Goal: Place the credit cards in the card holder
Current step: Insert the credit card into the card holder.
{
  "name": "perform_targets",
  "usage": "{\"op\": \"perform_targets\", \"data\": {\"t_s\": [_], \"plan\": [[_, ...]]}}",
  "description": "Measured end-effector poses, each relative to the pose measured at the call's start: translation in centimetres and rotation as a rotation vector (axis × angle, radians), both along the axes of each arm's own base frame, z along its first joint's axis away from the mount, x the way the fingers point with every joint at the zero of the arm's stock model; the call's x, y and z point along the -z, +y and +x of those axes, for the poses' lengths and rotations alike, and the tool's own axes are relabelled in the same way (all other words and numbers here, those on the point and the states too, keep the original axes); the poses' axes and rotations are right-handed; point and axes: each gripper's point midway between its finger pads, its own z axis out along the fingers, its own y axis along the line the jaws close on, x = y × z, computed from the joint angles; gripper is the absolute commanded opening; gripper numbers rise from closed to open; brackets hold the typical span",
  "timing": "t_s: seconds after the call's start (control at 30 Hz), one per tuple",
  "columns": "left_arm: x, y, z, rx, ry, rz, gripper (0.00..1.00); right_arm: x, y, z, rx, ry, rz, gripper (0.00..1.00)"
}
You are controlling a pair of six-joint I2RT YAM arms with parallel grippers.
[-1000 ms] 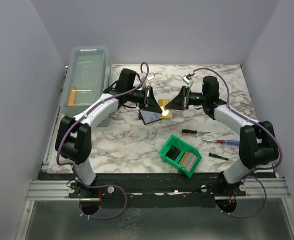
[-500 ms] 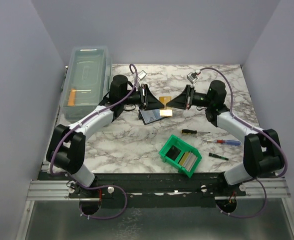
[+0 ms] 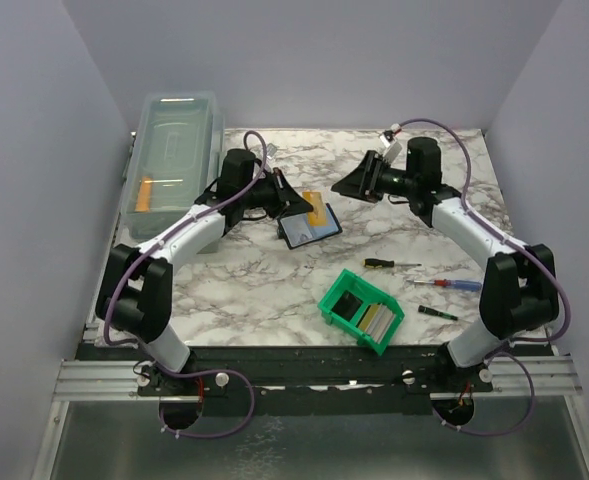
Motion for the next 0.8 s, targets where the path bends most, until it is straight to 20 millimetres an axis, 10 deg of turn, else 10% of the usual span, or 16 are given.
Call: {"op": "perform_targets", "data": {"t_s": [0.47,0.8], "plan": [[13.0,2.3,3.6,-0.075,0.255,0.288,0.0,14.2,0.5,4.7,-0.103,0.225,-0.251,0.3],[15.0,2.8,5.0,-0.083,0.29,0.279,0.0,16.3,1.4,4.6,-0.18,0.252,-0.234,0.22]]}}
